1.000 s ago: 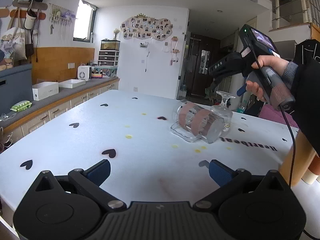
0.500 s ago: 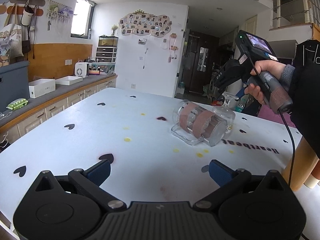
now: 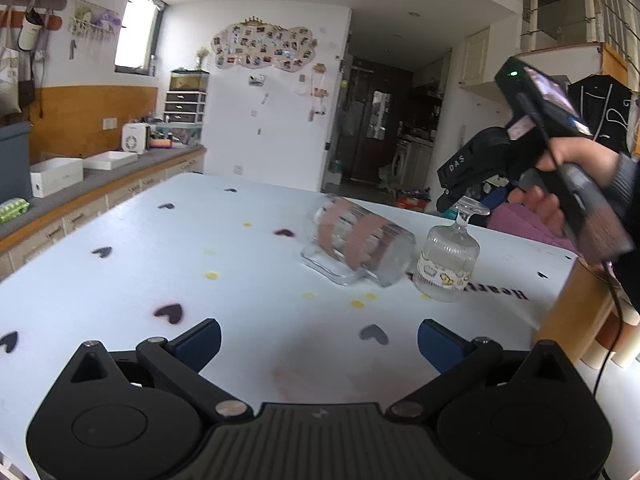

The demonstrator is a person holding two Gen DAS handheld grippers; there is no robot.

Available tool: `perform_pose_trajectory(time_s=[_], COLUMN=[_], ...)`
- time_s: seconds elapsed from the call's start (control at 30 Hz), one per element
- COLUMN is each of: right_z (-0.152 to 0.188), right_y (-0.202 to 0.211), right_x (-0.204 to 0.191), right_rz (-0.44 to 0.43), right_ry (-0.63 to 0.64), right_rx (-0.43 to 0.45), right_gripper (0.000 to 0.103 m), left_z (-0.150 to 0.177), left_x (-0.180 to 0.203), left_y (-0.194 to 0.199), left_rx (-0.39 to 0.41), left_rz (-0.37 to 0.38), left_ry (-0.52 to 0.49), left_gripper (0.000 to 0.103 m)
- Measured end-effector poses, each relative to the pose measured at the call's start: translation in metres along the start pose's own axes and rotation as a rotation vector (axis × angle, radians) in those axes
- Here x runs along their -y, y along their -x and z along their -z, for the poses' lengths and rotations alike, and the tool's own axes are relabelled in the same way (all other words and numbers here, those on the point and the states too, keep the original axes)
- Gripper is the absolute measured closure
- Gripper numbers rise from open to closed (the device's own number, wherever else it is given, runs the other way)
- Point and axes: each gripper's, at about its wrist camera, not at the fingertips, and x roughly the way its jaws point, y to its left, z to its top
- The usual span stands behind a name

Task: Flip cup upright
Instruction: 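Move the right tool toward the upside-down ribbed glass and lower over its base, then close the right gripper on the glass base and lift it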

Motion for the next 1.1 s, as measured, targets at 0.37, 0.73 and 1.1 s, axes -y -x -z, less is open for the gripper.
perform_pose_trajectory(time_s=[0.37,0.73,1.1], right_z=[0.051,0.078,0.096], right_y=[0.048,0.084,0.107], right_x=[-0.014,-0.056,-0.057], right_rz=[-0.101,-0.235,-0.263], right_ry=[0.064,0.228,0.263], right_rx=[0.027,-0.016,0.032], right_gripper=[0.043,0.043,0.043], left_z=[0.009,0.021,0.018], left_x=[0.026,0.051,0.037], left_y=[-0.029,-0.071,-0.090], left_rx=[-0.044,-0.113,-0.165], left_rz=[0.132,0.187,0.156], left_ry=[-0.040,-0.080,-0.080], left_gripper=[0.000,0.003,0.001])
